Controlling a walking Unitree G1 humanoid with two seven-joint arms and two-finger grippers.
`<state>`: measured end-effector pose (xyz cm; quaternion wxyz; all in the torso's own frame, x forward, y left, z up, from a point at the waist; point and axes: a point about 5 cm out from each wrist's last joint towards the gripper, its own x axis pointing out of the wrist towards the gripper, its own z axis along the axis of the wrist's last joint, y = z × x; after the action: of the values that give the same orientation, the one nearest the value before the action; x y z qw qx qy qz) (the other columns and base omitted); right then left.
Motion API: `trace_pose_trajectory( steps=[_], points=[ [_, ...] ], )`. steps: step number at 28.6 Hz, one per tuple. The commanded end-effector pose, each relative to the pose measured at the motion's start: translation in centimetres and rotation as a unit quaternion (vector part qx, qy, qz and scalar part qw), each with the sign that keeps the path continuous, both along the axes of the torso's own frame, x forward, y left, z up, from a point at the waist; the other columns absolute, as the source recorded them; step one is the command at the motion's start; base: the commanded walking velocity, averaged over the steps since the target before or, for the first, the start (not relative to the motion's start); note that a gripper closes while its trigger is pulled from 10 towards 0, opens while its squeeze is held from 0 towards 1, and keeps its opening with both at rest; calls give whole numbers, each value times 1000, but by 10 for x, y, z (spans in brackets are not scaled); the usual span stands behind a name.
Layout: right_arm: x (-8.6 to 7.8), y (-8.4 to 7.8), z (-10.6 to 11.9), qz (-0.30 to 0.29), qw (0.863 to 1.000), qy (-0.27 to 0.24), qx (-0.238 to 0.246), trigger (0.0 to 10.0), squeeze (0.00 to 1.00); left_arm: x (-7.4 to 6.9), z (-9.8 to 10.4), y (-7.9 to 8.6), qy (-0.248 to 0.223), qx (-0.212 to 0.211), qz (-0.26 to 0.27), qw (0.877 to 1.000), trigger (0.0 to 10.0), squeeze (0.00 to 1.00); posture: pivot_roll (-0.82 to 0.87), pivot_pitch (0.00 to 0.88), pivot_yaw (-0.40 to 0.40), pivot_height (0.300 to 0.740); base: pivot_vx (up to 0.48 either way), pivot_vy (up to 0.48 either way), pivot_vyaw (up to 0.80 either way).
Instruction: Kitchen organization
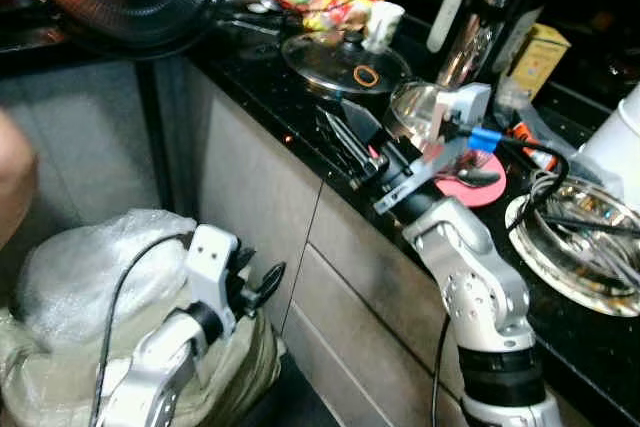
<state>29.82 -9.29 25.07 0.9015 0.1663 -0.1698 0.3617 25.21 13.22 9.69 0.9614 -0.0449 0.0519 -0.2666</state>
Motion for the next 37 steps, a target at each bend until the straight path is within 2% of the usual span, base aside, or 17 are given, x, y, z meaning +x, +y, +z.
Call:
trace_pose_trajectory(
  steps=[1,6,14,16,17,18,19,22,23,24,25,28,30,32,34,37],
  points=[
    [2,-10,0,-24,1000,0,-9,10000,0,-1,-1,-9,4,-3,-12,1000,10000,0,187,32,-149,740,0,0,0],
    [2,-10,4,-29,999,-12,-15,10000,0,-1,-1,-9,1,-3,-12,1000,10000,0,186,32,-150,740,0,0,0],
    [5,-5,21,-31,997,-48,-58,10000,0,-1,-1,-10,0,-5,-14,1000,10000,0,186,29,-150,740,0,0,0],
    [7,1,41,-15,991,-85,-98,10000,0,-1,0,-11,0,-5,-15,1000,10000,0,187,28,-151,740,0,0,0],
    [7,1,41,-15,991,-85,-98,10000,0,-1,0,-11,0,-5,-15,1000,10000,0,187,28,-151,740,0,0,0],
    [12,3,47,-26,986,-84,-145,10000,0,-1,0,-11,-1,-5,-14,1000,10000,0,187,28,-151,740,0,0,0],
    [14,4,48,-31,983,-80,-164,10000,0,-1,0,-11,-1,-5,-14,1000,10000,0,189,27,-154,740,0,0,0],
    [17,8,46,-30,962,-71,-262,10000,0,-1,0,-11,-1,-6,-14,1000,10000,0,189,29,-158,740,0,0,0],
    [17,8,46,-30,962,-71,-262,10000,0,-1,0,-11,-1,-6,-14,1000,10000,0,189,29,-158,740,0,0,0],
    [17,10,44,-14,946,-53,-319,10000,0,-1,0,-10,-1,-6,-13,1000,10000,0,187,27,-158,740,0,0,0],
    [17,10,44,-14,946,-53,-319,10000,0,-1,0,-10,-1,-6,-13,1000,10000,0,187,27,-158,740,0,0,0],
    [20,12,38,-5,926,1,-377,10000,0,0,-1,-10,-1,-6,-14,1000,10000,0,182,27,-160,740,0,0,0],
    [22,14,37,-9,923,18,-384,10000,0,0,-1,-10,-1,-6,-14,1000,10000,0,182,27,-160,740,0,0,0],
    [29,18,33,-10,919,79,-386,10000,0,0,0,-10,-1,-7,-15,1000,10000,0,181,30,-162,740,0,0,0],
    [39,18,32,-28,917,116,-381,10000,0,0,0,-11,-1,-7,-15,1000,10000,0,181,30,-161,740,0,0,0],
    [51,15,35,-62,917,117,-377,10000,0,0,-1,-12,-2,-7,-14,1000,10000,0,183,28,-167,740,0,0,0]
  ],
)
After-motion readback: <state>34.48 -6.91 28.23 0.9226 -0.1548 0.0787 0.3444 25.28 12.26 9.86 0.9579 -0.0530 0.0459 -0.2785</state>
